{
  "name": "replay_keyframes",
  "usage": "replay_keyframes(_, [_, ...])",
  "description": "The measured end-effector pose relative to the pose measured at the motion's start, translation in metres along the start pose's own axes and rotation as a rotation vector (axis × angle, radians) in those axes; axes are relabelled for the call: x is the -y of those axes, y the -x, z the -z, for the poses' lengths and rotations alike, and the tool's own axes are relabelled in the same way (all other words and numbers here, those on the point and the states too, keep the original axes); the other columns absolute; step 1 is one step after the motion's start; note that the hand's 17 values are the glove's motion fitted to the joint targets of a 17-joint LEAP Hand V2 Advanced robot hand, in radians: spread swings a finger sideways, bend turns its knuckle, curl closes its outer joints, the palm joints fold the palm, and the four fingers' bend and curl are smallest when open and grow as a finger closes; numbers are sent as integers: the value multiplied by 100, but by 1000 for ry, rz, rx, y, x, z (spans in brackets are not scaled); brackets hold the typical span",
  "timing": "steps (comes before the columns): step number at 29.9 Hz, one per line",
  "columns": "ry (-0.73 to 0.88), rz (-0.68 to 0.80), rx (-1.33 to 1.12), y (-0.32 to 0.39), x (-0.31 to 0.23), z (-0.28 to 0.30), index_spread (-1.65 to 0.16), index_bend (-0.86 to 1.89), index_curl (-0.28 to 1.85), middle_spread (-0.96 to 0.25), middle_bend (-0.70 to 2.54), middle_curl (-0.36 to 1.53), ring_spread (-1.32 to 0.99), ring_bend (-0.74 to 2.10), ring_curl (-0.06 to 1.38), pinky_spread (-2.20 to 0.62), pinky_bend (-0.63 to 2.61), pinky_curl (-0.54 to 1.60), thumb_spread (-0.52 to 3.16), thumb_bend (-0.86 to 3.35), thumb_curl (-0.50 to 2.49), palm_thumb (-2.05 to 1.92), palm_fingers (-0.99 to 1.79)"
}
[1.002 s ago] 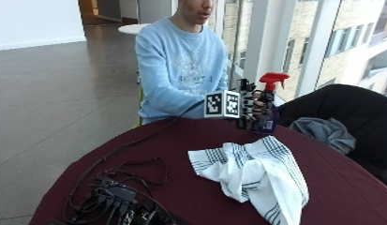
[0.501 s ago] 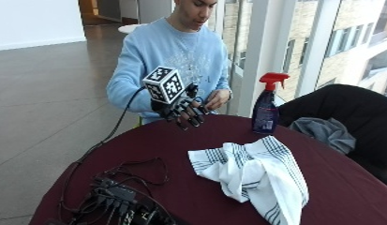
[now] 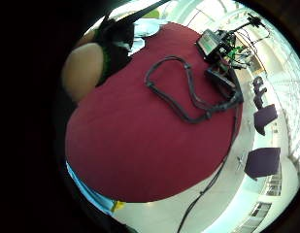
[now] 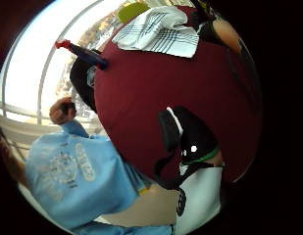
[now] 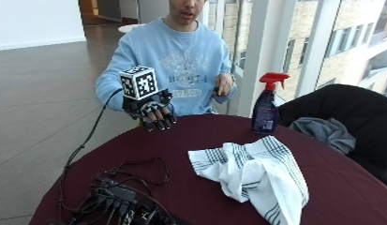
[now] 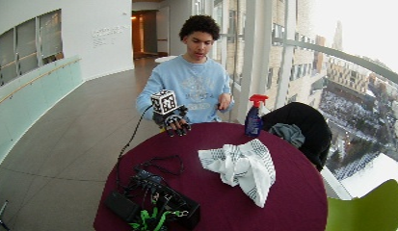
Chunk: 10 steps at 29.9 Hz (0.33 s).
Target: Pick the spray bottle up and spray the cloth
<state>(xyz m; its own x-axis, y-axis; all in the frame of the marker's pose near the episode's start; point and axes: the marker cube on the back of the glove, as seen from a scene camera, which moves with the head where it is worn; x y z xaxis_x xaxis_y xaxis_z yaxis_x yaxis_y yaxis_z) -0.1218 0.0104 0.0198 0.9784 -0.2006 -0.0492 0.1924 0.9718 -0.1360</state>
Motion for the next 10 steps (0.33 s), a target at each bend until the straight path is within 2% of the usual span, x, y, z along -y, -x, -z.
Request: replay_keyframes(10, [2,-15,-34,-10,-12,-1,-33,19,35,-4,20,41,2,17,26,24,19,34,119,-1,36,70,68])
